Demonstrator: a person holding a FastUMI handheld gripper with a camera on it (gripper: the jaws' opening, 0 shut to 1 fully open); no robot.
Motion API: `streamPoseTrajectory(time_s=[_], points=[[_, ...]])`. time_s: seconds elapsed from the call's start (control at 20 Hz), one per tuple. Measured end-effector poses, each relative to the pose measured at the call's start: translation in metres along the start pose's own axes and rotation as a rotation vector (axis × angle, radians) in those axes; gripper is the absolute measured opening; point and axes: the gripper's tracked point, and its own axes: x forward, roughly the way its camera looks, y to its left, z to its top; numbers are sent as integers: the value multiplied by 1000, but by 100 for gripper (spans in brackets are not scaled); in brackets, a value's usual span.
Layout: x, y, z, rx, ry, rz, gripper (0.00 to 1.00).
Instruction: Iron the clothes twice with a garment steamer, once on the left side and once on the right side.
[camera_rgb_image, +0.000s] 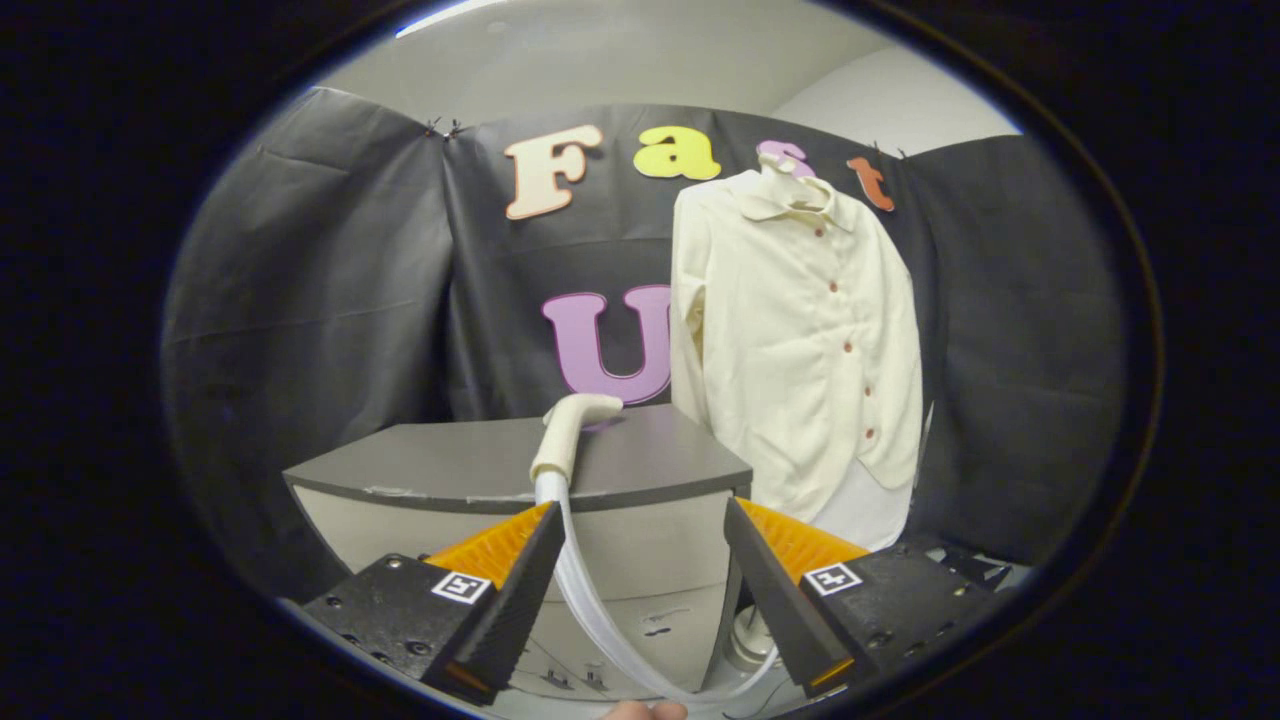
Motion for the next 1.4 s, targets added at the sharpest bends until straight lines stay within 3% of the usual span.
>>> streamPoseTrajectory(time_s=[0.3, 0.8, 0.95, 1.1, 1.2, 1.4], points=[[68, 36, 7, 7, 111, 51, 98], [160, 73, 38, -3, 242, 68, 98], [181, 81, 27, -23, 369, 71, 98], [198, 83, 21, 57, 444, 47, 97], [206, 92, 12, 38, 517, 59, 91], [213, 101, -19, -10, 647, 67, 90]])
